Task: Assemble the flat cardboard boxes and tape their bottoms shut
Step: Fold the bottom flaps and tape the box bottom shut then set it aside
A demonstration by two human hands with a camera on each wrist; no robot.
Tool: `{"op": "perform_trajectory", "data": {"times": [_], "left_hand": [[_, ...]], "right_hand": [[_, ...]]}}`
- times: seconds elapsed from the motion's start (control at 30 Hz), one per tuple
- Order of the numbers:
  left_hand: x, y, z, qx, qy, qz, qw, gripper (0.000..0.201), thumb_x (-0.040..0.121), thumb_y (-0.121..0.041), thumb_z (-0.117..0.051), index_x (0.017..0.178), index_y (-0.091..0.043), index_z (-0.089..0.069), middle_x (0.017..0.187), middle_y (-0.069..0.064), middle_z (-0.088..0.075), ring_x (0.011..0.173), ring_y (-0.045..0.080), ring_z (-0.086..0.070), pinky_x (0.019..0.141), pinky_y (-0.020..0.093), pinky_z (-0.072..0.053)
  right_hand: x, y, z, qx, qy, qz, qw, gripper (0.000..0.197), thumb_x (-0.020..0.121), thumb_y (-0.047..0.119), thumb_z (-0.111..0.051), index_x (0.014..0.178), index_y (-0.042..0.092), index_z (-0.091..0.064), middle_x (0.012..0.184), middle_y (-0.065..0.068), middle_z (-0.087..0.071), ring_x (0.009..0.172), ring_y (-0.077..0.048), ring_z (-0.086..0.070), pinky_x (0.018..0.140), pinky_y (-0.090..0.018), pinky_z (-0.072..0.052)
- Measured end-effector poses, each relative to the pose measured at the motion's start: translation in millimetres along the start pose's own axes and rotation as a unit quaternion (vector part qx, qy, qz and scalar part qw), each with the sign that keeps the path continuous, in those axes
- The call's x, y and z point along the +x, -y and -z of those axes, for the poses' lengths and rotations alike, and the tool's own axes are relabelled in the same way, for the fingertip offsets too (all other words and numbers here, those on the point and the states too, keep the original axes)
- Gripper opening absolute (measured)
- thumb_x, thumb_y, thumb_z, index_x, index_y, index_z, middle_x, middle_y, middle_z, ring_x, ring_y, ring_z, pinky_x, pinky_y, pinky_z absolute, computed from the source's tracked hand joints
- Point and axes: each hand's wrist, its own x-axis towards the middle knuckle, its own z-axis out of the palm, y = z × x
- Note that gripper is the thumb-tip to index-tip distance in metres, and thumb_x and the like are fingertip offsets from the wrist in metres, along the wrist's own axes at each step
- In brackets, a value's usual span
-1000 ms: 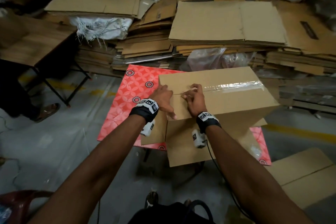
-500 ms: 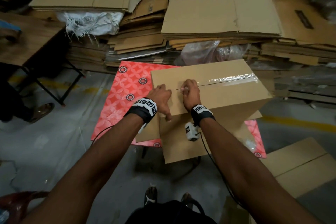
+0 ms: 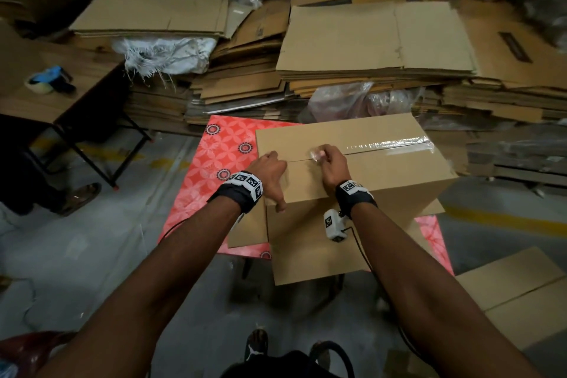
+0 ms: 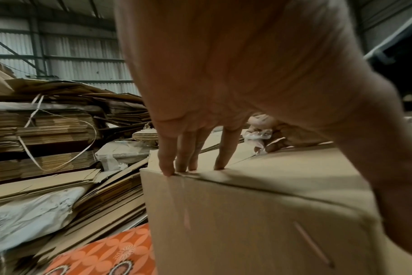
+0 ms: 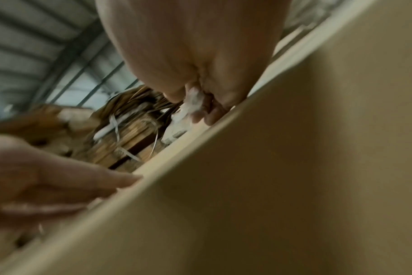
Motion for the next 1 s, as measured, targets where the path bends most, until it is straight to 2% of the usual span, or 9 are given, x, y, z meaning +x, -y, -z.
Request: {"op": "perform_trajectory", "data": {"times": [0.1,0.23,0.37,0.43,0.5,0.63,0.77,0.9,1.0], "left_hand": [[-2.7,6.2,5.4,0.009,0.016,0.01,1.0,0.102,0.034,-0.068,-0.09,0.114,-0.013,-0.058,0.109,0.008,-0.047,0.088,0.024,-0.045,0.069,0.036,-0.049],[-8.1,21.0,8.4,0.015,0.039,0.016,0.999,0.1,0.032,-0.063,-0.093,0.111,-0.013,-0.058,0.108,0.008,-0.049,0.086,0.024,-0.048,0.066,0.036,-0.047],[-15.1,39.7,7.8,0.002,0.045,0.037,0.998,0.103,0.033,-0.067,-0.093,0.113,-0.013,-0.056,0.109,0.007,-0.05,0.087,0.024,-0.048,0.068,0.037,-0.048],[-14.0,49.0,9.6,-0.021,0.052,0.049,0.997,0.11,0.034,-0.075,-0.089,0.119,-0.013,-0.057,0.114,0.008,-0.054,0.095,0.027,-0.055,0.079,0.041,-0.055],[-11.1,55.6,16.8,-0.06,0.046,0.064,0.995,0.114,0.041,-0.079,-0.086,0.129,-0.014,-0.057,0.123,0.01,-0.057,0.107,0.031,-0.058,0.092,0.043,-0.054],[6.1,43.2,30.7,-0.097,0.024,0.082,0.992,0.111,0.048,-0.079,-0.086,0.134,-0.016,-0.052,0.131,0.014,-0.055,0.116,0.035,-0.057,0.095,0.043,-0.051],[29.2,11.3,21.8,-0.092,0.015,0.031,0.995,0.128,0.053,-0.067,-0.09,0.157,-0.025,-0.029,0.162,0.015,-0.028,0.145,0.04,-0.033,0.112,0.058,-0.037],[44.7,6.7,18.1,-0.087,0.033,0.026,0.995,0.115,0.054,-0.059,-0.094,0.149,-0.024,-0.041,0.152,0.013,-0.035,0.137,0.041,-0.038,0.106,0.054,-0.043],[50.5,9.1,20.3,-0.072,0.031,0.027,0.997,0.116,0.049,-0.062,-0.094,0.147,-0.025,-0.046,0.145,0.011,-0.038,0.131,0.039,-0.041,0.103,0.05,-0.043]], "right_hand": [[0.3,1.2,-4.8,-0.053,0.035,0.013,0.998,0.02,0.095,-0.002,-0.056,0.103,0.007,-0.071,0.113,-0.011,-0.063,0.11,-0.032,-0.054,0.098,-0.041,-0.047],[2.3,12.2,-13.3,-0.105,0.043,-0.002,0.994,0.011,0.09,0.006,-0.07,0.09,0.017,-0.07,0.144,-0.006,-0.035,0.126,-0.022,-0.033,0.108,-0.032,-0.035],[3.7,21.3,-27.8,-0.107,0.093,0.051,0.989,0.037,0.08,-0.01,-0.054,0.09,0.025,-0.054,0.107,-0.007,-0.06,0.103,-0.03,-0.055,0.088,-0.047,-0.053],[2.2,20.1,-34.7,-0.074,0.091,0.063,0.991,0.038,0.079,-0.01,-0.048,0.092,0.026,-0.051,0.098,-0.005,-0.064,0.093,-0.028,-0.059,0.081,-0.044,-0.054],[0.9,21.3,-37.7,-0.026,0.066,0.054,0.996,0.034,0.083,-0.009,-0.045,0.096,0.022,-0.05,0.096,-0.004,-0.065,0.089,-0.027,-0.061,0.078,-0.038,-0.052],[0.0,22.8,-34.5,0.041,0.015,0.053,0.998,0.006,0.104,0.015,-0.046,0.102,0.015,-0.051,0.095,-0.005,-0.062,0.086,-0.023,-0.057,0.073,-0.032,-0.042],[2.6,17.4,-31.5,0.036,-0.039,0.002,0.999,0.024,0.11,0.029,-0.038,0.104,0.011,-0.053,0.101,-0.008,-0.058,0.094,-0.024,-0.053,0.08,-0.034,-0.038],[5.7,18.8,-30.2,0.007,-0.037,-0.025,0.999,0.03,0.111,0.024,-0.037,0.117,0.008,-0.06,0.113,-0.012,-0.055,0.099,-0.021,-0.05,0.086,-0.027,-0.035],[9.6,18.2,-29.8,-0.048,0.005,-0.014,0.999,0.027,0.102,0.006,-0.044,0.115,0.007,-0.068,0.121,-0.013,-0.048,0.102,-0.019,-0.046,0.098,-0.031,-0.041]]}}
